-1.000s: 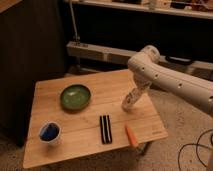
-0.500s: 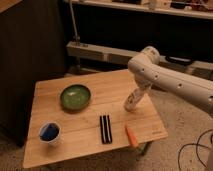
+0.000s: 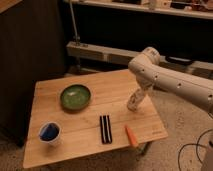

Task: Stand the bottle upright

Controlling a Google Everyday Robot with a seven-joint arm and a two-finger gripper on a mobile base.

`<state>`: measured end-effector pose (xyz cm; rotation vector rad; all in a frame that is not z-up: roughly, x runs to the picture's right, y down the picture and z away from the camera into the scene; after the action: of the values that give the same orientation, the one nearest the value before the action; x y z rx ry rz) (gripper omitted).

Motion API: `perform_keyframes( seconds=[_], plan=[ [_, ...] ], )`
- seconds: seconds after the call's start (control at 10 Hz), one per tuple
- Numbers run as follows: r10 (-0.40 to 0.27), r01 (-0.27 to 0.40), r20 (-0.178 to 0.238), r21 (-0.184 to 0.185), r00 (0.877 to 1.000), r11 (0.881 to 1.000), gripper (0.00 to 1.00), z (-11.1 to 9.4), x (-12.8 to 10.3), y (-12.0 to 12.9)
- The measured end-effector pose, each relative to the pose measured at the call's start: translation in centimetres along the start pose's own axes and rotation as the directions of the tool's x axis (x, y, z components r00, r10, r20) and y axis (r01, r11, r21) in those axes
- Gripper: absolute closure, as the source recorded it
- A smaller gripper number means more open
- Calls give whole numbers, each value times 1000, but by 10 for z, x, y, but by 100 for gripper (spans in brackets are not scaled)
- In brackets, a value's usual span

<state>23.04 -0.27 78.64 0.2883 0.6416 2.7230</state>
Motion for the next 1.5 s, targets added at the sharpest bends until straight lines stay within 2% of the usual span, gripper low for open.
perform_keyframes(
  seconds=[0.2,0.3,0.7,0.9,1.0,1.3,1.5],
  plan=[
    [1,-1,4,9,1000,1000,95,2,-2,-3],
    [2,-2,5,12,1000,1000,88,3,-3,-4],
    [4,-4,10,16,1000,1000,43,4,-4,-4],
    [-1,1,14,19,1000,1000,25,4,-5,-3],
    [-6,6,16,24,1000,1000,20,3,-5,-3],
    [-5,5,14,39,1000,999,20,2,-5,-5],
    [13,-12,-25,57,1000,998,20,-2,-2,-3]
  ],
)
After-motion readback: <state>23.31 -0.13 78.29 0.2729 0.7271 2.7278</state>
